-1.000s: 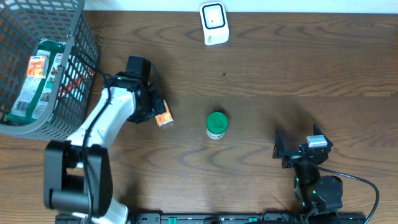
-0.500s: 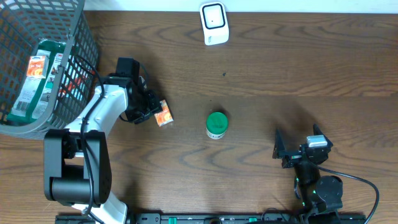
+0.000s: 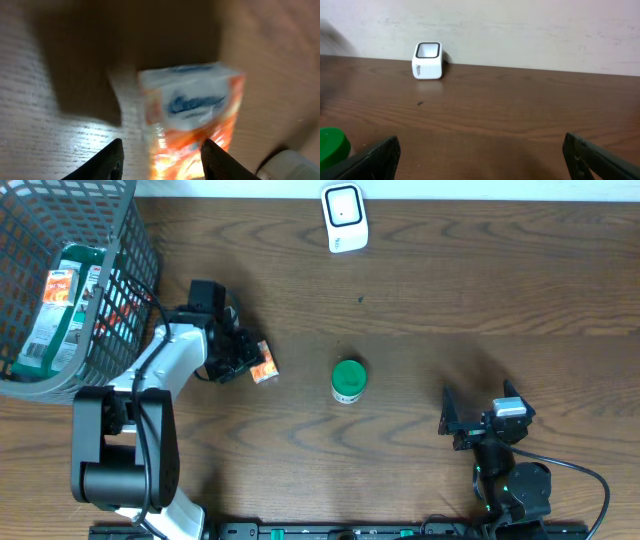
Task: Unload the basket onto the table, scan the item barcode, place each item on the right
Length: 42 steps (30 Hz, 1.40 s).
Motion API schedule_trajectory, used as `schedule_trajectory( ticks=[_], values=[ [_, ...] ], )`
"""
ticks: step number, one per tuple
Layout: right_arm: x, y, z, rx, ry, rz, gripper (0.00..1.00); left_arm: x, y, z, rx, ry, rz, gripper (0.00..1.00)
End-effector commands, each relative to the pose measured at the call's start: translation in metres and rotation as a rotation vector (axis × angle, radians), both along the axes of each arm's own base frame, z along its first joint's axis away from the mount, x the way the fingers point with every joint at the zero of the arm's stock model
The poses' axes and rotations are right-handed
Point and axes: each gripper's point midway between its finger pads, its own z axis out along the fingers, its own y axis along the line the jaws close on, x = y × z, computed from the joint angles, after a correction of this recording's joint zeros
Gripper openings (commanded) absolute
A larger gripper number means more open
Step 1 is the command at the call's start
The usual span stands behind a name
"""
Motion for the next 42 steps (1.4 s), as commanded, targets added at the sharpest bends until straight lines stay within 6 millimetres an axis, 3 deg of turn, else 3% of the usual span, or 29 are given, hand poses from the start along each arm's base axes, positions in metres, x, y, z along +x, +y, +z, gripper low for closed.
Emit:
schedule_trajectory(
  ticks=[1,7,11,15,18,23,32,37,42],
  values=[
    [0.000,-0.003,-0.001,0.016,0.006,-0.015,0.99,-0.005,0.004,-0.008,0.007,0.008,0.001,0.47],
    [0.000,-0.003,-0.001,0.016,0.006,-0.015,0.99,-0.004,0.004,-0.016,0.005,-0.018,0.002,0.43],
    [0.000,-0.003,-0.001,0.016,0.006,-0.015,0.99,-0.009,0.004,-0.024,0.005,-0.024,0.002,0.32],
    [0.000,-0.003,-0.001,0.016,0.006,-0.015,0.99,-0.005,0.003,-0.020,0.003,-0.041,0.002,0.13],
    [0.000,-0.003,-0.001,0.016,0.006,-0.015,0.99,0.007,0.003,-0.003,0.000,-0.094,0.002,0.09],
    [0.000,-0.003,-0.001,0.016,0.006,-0.015,0.99,0.025,0.014,0.047,0.083,-0.204,0.019,0.08],
    [0.000,-0.003,-0.001,0.016,0.006,-0.015,0.99,0.023,0.038,0.127,0.552,-0.281,-0.041,0.08],
    [0.000,-0.003,-0.001,0.016,0.006,-0.015,0.99,0.028,0.014,0.151,0.714,-0.339,-0.155,0.07],
    [0.000,-0.003,-0.001,0.016,0.006,-0.015,0.99,0.034,-0.014,0.144,0.839,-0.379,-0.239,0.07]
  ],
)
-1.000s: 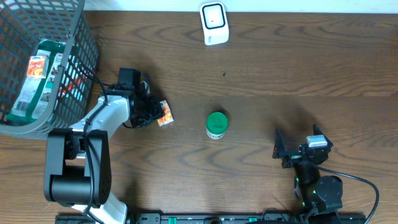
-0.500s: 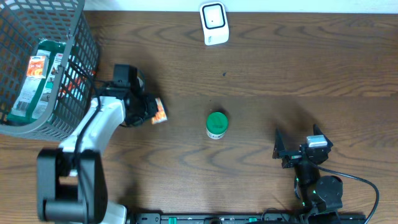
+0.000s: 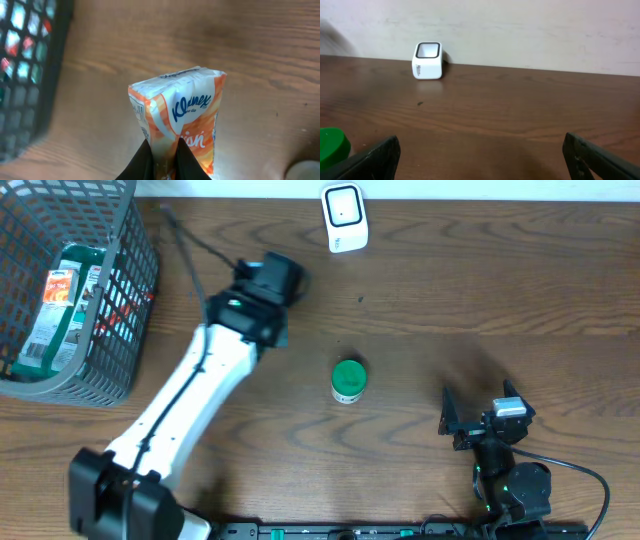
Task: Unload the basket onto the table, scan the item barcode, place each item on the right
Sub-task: 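Carry the Kleenex pack with the left gripper up under the white scanner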
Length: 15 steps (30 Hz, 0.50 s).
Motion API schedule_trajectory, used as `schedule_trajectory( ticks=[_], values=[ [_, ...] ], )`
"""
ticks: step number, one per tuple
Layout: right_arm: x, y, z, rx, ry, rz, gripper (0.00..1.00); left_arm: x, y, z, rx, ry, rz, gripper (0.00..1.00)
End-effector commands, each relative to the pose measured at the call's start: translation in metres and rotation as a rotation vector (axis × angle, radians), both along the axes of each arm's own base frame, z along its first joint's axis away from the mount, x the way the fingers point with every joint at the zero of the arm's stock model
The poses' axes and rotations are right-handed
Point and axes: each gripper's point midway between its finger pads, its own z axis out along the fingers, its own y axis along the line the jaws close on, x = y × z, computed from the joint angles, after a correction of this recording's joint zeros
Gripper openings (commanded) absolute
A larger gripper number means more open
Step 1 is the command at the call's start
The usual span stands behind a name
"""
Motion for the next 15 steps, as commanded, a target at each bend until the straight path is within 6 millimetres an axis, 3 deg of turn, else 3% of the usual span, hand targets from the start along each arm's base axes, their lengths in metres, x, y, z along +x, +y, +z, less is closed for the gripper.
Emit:
schedule_trajectory(
  ticks=[1,9,15],
  values=[
    [0.000,-0.003,-0.001,0.016,0.005,-0.015,0.99,0.010,0.002,-0.007,0.198,-0.034,-0.010,0.07],
    [0.000,-0.003,-0.001,0.016,0.006,-0.015,0.99,0.024,-0.025,-0.052,0.435,-0.048,-0.074,0.08],
    [0.000,-0.003,-0.001,0.016,0.006,-0.015,0.99,0.031,-0.051,-0.072,0.445,-0.087,-0.111,0.08]
  ],
)
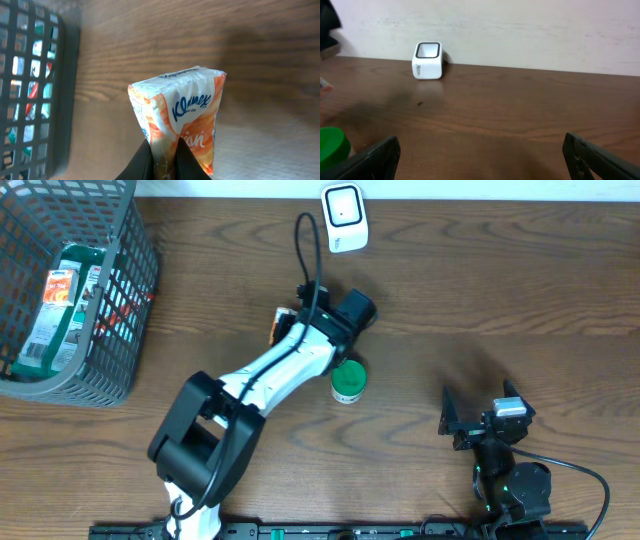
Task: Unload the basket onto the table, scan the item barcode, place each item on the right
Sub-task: 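Carry the Kleenex pack with the left gripper up under the white scanner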
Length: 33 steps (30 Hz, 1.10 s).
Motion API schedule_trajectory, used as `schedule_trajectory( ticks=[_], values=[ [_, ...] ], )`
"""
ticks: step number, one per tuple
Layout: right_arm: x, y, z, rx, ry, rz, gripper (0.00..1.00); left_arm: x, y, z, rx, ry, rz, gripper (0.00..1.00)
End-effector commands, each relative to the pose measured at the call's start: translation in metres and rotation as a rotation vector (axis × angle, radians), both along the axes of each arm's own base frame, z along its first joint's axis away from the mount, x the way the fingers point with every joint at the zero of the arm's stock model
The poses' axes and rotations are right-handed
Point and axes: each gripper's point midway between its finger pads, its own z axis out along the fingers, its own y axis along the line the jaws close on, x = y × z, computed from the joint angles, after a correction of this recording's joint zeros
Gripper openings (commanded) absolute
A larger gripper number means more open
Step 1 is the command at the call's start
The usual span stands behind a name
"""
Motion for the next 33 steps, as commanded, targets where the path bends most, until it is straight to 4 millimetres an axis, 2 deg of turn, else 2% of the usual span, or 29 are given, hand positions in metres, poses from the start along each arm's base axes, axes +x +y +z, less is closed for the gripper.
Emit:
schedule_trajectory(
  ticks=[1,6,15,19,21,26,33],
  values=[
    [0.000,-0.003,-0.001,0.016,0.005,-0.015,0.99,0.009,-0.004,0.005,0.048,-0.063,-0.007,0.07],
    [0.000,-0.003,-0.001,0.016,0.005,-0.015,0.99,0.017,-0.012,-0.008,0.026,-0.080,-0.008,0.08],
    [0.000,-0.003,-0.001,0.016,0.006,-0.015,0.99,0.015,-0.009,-0.035,0.106,-0.003,-0.051,0.08],
    [0.000,-0.003,-0.001,0.016,0.005,-0.015,0.99,0.018,-0.007,-0.038,0.100,-0.008,-0.042,0.09],
    [0.000,-0.003,-0.001,0.016,0.005,-0.015,0.99,0.019,-0.009,-0.038,0.089,-0.014,-0.042,0.23],
    [0.000,-0.003,-0.001,0.016,0.006,-0.015,0.99,0.018,-0.013,-0.042,0.062,0.003,-0.049,0.41],
    [0.000,-0.003,-0.001,0.016,0.006,-0.015,0.99,0.018,-0.013,-0.042,0.062,0.002,-0.049,0.43]
  ],
)
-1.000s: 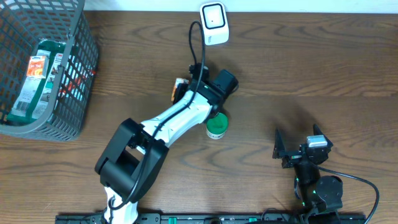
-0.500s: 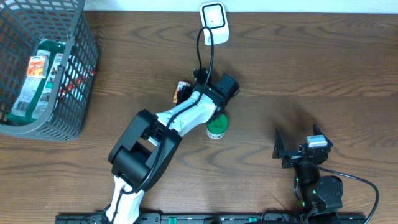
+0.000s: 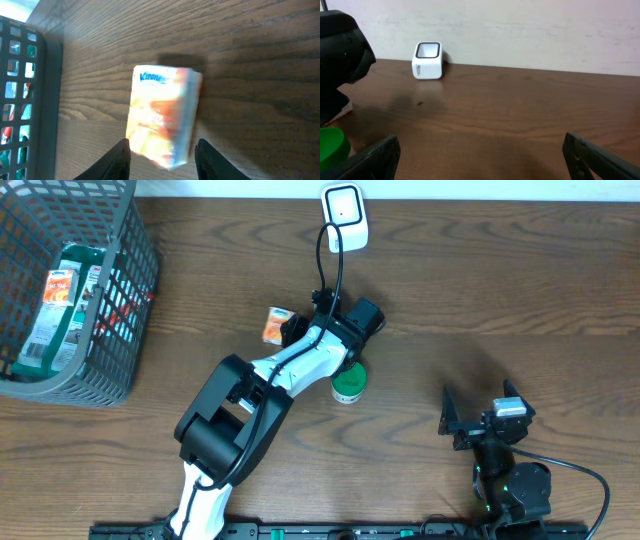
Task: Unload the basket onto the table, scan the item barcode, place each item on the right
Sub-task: 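Carry the Kleenex pack with the left gripper up under the white scanner, then set the Kleenex pack on the table left of the jar, open left gripper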
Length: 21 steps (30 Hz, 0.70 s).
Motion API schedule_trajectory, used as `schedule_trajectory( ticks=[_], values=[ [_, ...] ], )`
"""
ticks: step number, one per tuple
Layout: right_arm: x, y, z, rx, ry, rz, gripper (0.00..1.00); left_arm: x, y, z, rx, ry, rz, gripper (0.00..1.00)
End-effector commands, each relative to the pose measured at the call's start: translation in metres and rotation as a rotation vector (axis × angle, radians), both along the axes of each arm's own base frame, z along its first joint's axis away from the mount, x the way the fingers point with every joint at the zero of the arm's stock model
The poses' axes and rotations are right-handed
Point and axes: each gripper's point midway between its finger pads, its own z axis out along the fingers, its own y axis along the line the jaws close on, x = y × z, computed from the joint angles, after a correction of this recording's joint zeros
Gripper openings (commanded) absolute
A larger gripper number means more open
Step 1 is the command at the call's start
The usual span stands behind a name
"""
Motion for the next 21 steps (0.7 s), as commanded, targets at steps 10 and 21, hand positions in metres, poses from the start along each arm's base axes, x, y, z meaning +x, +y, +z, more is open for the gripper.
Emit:
schedule_trajectory(
  ticks=[10,21],
  values=[
    [0.000,-0.003,-0.001,0.016,0.006,-0.015,0.99,0.020,0.000,0.027,-0.281,0.062,0.063,0.43],
    [0.000,-0.003,-0.001,0.016,0.006,-0.015,0.99,0.047,0.053,0.023,-0.886,0.283,0.197,0.44]
  ],
)
